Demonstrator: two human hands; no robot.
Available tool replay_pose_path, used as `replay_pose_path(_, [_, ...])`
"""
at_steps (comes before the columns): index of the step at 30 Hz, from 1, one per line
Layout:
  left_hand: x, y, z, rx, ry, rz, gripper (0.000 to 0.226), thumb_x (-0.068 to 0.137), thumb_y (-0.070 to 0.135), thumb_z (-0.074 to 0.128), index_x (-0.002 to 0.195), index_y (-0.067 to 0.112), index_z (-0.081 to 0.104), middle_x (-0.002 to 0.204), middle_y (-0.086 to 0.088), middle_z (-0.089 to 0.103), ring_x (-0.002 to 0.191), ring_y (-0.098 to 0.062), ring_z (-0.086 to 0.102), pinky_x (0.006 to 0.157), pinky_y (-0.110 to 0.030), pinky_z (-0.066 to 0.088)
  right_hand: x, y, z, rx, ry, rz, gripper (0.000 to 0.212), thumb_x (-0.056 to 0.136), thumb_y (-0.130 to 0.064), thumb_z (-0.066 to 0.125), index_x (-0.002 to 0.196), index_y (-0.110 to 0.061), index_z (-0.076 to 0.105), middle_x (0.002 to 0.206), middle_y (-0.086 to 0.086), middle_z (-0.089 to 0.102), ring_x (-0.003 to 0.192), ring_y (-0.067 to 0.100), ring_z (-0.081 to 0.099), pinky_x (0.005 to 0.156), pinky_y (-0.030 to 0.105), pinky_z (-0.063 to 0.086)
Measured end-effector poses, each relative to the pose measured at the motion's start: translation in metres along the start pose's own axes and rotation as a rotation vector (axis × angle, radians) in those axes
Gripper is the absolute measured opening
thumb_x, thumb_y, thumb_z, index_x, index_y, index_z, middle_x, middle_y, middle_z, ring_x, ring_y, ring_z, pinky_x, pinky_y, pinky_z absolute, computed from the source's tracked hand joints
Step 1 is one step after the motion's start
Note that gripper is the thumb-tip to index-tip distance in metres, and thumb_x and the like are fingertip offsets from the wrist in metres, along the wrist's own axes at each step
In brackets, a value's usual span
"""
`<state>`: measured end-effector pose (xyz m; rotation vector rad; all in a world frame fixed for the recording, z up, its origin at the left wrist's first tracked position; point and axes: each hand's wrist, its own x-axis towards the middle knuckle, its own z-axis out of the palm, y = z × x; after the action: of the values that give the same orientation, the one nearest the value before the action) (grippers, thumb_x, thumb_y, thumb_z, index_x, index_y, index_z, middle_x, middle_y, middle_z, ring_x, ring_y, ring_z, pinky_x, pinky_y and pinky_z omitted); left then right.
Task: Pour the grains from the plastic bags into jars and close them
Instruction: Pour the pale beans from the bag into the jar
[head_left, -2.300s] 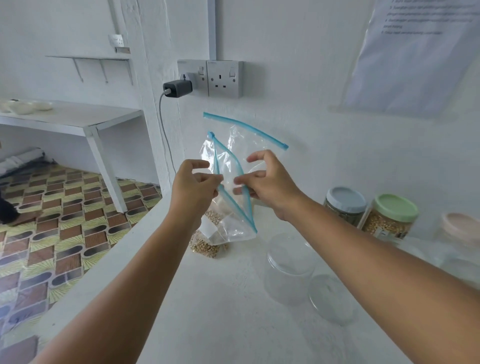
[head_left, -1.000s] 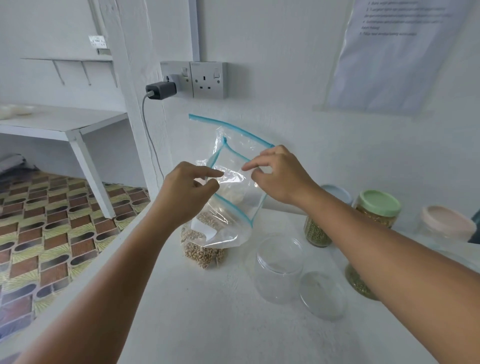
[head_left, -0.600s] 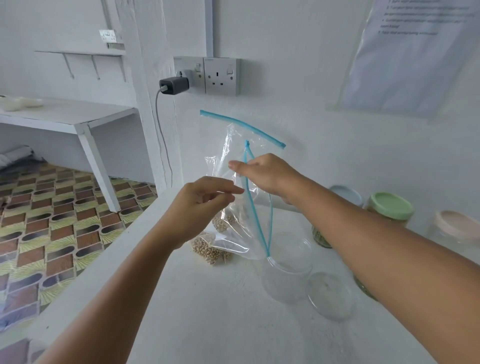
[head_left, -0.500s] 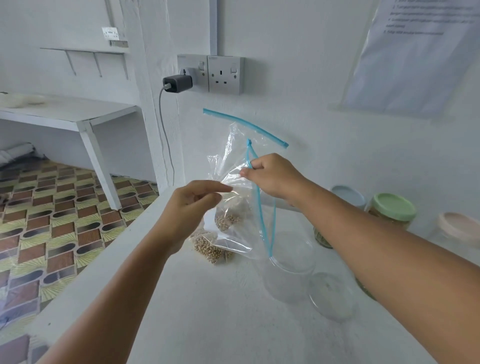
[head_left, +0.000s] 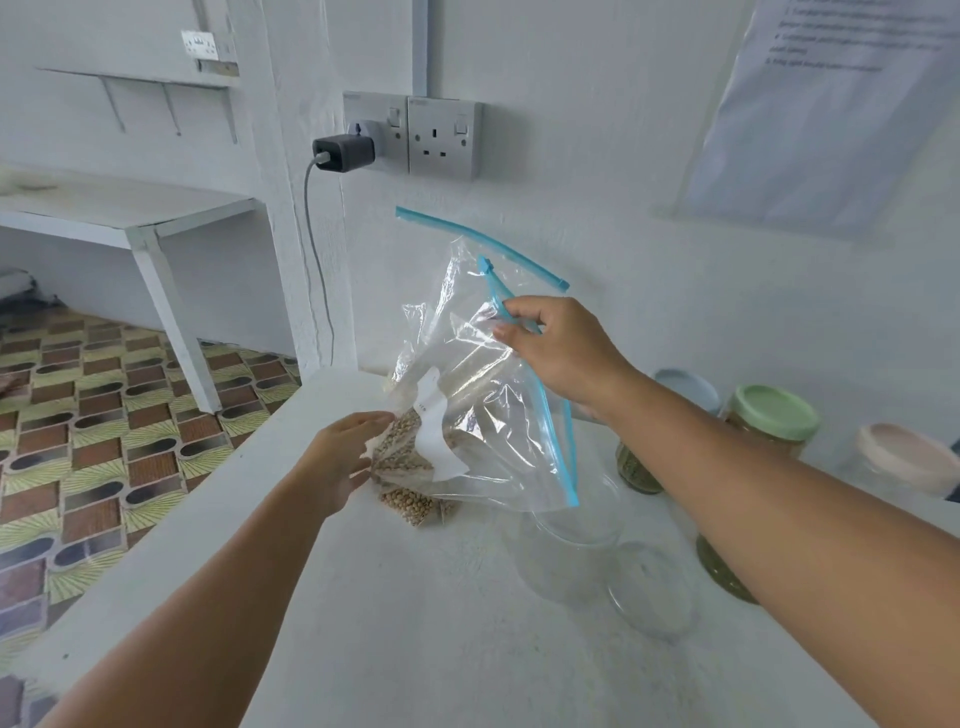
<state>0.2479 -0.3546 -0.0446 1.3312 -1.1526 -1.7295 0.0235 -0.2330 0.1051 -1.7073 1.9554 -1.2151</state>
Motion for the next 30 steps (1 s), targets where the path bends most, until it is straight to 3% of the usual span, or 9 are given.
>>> replay_pose_path(4, [0.014, -0.009, 0.002, 0.066, 0.001, 0.002, 0.019, 0.096, 0.01, 0.071, 0.102, 0.025, 0.081, 0.111, -0.005, 0.072, 0.095, -0.023, 0.059, 0.095, -0.039, 0.051, -0.006, 0.009, -0.004, -0.135, 0.019, -0.167, 0.041, 0.099, -0.006, 0.059, 0.123, -0.039, 0.053, 0.118, -0.001, 0.063, 0.095, 0.01, 0.06, 0.078, 0.02, 0.048])
replay_pose_path(6, [0.018, -0.01, 0.002, 0.072, 0.007, -0.014, 0.024, 0.097, 0.005, 0.068, 0.099, 0.024, 0.083, 0.096, 0.0, 0.067, 0.081, -0.017, 0.051, 0.086, -0.034, 0.048, -0.005, 0.013, -0.005, -0.198, -0.025, -0.195, 0.041, 0.1, 0.0, 0.052, 0.113, -0.036, 0.065, 0.113, 0.002, 0.064, 0.08, 0.002, 0.058, 0.072, 0.015, 0.045])
replay_pose_path(9, [0.027, -0.009, 0.001, 0.073, -0.017, -0.038, 0.027, 0.098, 0.004, 0.066, 0.094, 0.023, 0.085, 0.086, 0.005, 0.061, 0.072, -0.015, 0.04, 0.076, -0.028, 0.045, -0.001, 0.014, -0.007, -0.254, -0.067, -0.15, 0.047, 0.1, 0.005, 0.046, 0.099, -0.025, 0.082, 0.115, -0.003, 0.066, 0.085, -0.005, 0.061, 0.074, 0.006, 0.04])
replay_pose_path(13, [0.034, -0.006, 0.003, 0.04, -0.047, -0.066, 0.029, 0.097, 0.0, 0.066, 0.096, 0.021, 0.085, 0.107, 0.0, 0.066, 0.081, -0.018, 0.043, 0.062, -0.025, 0.043, 0.0, 0.015, -0.01, -0.241, -0.089, -0.046, 0.045, 0.103, 0.002, 0.042, 0.108, -0.018, 0.081, 0.11, -0.005, 0.067, 0.063, -0.016, 0.059, 0.056, 0.002, 0.038])
replay_pose_path(16, [0.035, -0.007, 0.005, -0.027, -0.107, -0.129, 0.031, 0.098, 0.0, 0.062, 0.098, 0.021, 0.085, 0.121, -0.001, 0.068, 0.084, -0.016, 0.05, 0.05, -0.02, 0.041, 0.002, 0.019, -0.009, -0.228, -0.043, -0.016, 0.046, 0.103, 0.0, 0.042, 0.113, -0.023, 0.08, 0.105, -0.001, 0.072, 0.075, -0.006, 0.061, 0.058, 0.002, 0.039])
replay_pose_path(20, [0.038, -0.01, 0.0, -0.105, -0.138, -0.195, 0.036, 0.1, 0.001, 0.058, 0.094, 0.023, 0.086, 0.109, 0.004, 0.066, 0.068, -0.011, 0.034, 0.051, -0.019, 0.032, 0.005, 0.021, -0.008, -0.192, 0.01, 0.007, 0.043, 0.103, -0.002, 0.045, 0.115, -0.024, 0.08, 0.104, 0.0, 0.075, 0.079, 0.002, 0.063, 0.058, 0.004, 0.041])
replay_pose_path(23, [0.035, -0.014, -0.003, -0.11, -0.144, -0.173, 0.028, 0.099, 0.005, 0.064, 0.107, 0.025, 0.084, 0.108, 0.002, 0.068, 0.063, -0.01, 0.036, 0.047, -0.019, 0.031, 0.008, 0.018, -0.006, -0.142, 0.022, 0.017, 0.043, 0.101, -0.004, 0.046, 0.114, -0.027, 0.08, 0.106, -0.003, 0.077, 0.099, 0.003, 0.068, 0.079, 0.005, 0.048])
replay_pose_path(27, [0.026, -0.015, -0.004, -0.081, -0.082, -0.044, 0.031, 0.098, 0.004, 0.065, 0.101, 0.027, 0.085, 0.119, 0.008, 0.071, 0.086, -0.011, 0.05, 0.064, -0.024, 0.034, 0.013, 0.011, -0.004, -0.058, 0.054, 0.007, 0.044, 0.099, -0.002, 0.048, 0.11, -0.028, 0.081, 0.102, -0.005, 0.078, 0.096, 0.002, 0.068, 0.084, 0.017, 0.051])
replay_pose_path(30, [0.015, -0.014, -0.005, -0.244, -0.036, 0.102, 0.03, 0.098, 0.001, 0.063, 0.097, 0.023, 0.083, 0.116, 0.006, 0.076, 0.104, -0.016, 0.062, 0.082, -0.026, 0.045, 0.017, 0.008, -0.008, 0.003, 0.098, -0.009, 0.046, 0.098, -0.001, 0.047, 0.108, -0.03, 0.081, 0.1, -0.005, 0.078, 0.093, 0.008, 0.072, 0.09, 0.031, 0.059])
